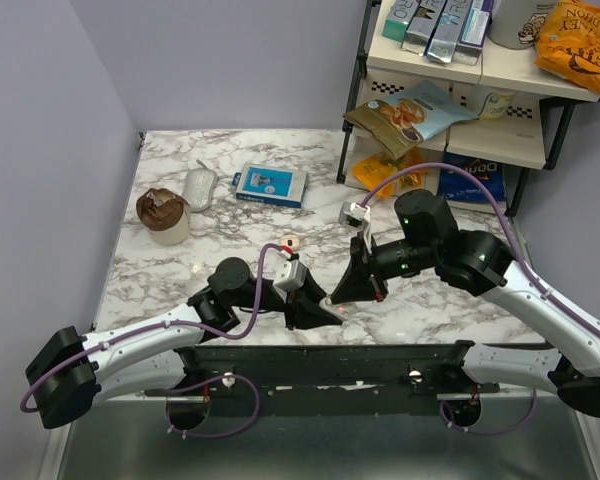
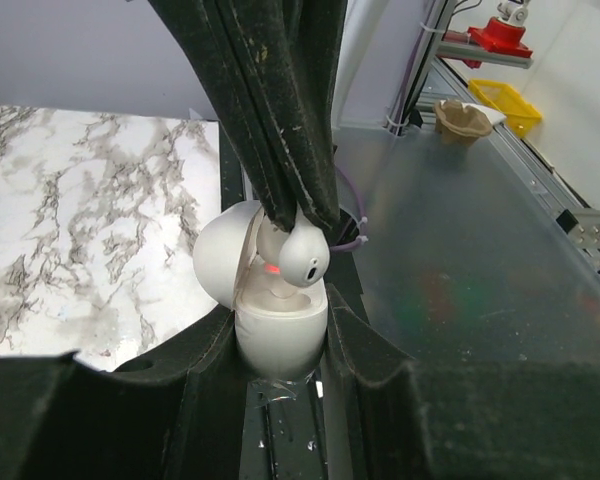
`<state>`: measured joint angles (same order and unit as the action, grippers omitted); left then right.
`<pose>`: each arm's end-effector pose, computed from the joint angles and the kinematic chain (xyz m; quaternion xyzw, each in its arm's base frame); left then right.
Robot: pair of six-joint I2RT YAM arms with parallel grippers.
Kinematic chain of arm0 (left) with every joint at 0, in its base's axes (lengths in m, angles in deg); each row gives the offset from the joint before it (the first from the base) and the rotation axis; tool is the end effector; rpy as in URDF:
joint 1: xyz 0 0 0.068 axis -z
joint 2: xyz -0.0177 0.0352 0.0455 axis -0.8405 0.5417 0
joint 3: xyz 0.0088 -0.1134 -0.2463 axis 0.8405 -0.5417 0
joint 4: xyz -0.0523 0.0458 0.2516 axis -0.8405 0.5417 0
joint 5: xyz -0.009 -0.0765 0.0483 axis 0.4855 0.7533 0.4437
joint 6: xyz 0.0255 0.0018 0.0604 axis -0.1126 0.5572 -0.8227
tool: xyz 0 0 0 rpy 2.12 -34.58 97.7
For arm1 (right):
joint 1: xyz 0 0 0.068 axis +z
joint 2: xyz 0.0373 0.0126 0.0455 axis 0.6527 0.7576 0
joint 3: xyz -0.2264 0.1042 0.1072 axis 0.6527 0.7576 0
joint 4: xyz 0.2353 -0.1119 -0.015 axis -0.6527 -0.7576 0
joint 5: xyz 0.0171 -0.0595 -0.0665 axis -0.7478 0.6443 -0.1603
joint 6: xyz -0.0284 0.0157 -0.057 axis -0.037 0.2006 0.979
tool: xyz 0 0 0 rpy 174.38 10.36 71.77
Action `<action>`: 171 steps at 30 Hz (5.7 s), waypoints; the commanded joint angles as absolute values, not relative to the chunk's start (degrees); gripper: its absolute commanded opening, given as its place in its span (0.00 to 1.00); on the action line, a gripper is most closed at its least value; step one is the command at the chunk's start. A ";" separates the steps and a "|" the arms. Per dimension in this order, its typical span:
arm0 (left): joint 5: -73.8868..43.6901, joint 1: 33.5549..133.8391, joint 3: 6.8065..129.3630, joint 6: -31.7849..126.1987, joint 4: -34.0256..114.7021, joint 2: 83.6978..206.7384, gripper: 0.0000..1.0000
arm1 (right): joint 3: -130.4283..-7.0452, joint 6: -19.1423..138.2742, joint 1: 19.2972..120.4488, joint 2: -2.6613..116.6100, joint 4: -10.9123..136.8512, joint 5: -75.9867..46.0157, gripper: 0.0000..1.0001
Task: Insert the wireless bluetooth earbuds into the charging case
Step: Place the earbud in the charging case, then close the charging case, then place the charging case at the center of the board, then reset both arms
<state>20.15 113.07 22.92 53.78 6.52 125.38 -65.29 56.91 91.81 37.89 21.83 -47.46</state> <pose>0.0972 -0.2066 0.2800 0.4617 0.4904 -0.6153 0.4096 0.1147 0.1947 0.3882 -0.4476 0.7069 0.4897 0.2453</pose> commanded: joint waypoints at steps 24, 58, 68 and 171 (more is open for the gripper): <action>16.54 112.92 23.25 54.26 1.40 122.72 0.00 | -61.92 54.52 93.92 35.92 25.33 -42.77 0.01; 16.10 113.54 22.28 55.23 0.34 121.84 0.00 | -68.33 54.60 95.06 36.89 19.97 -30.46 0.42; 15.23 113.71 21.67 55.14 0.52 121.32 0.00 | -72.47 56.36 94.98 33.91 16.81 -20.90 0.44; -44.44 107.37 41.26 78.61 50.87 145.67 0.99 | -40.04 42.65 93.83 18.61 31.66 17.44 0.46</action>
<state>-30.61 102.69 38.96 77.10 42.08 148.46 -41.61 43.75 93.98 18.96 28.50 14.59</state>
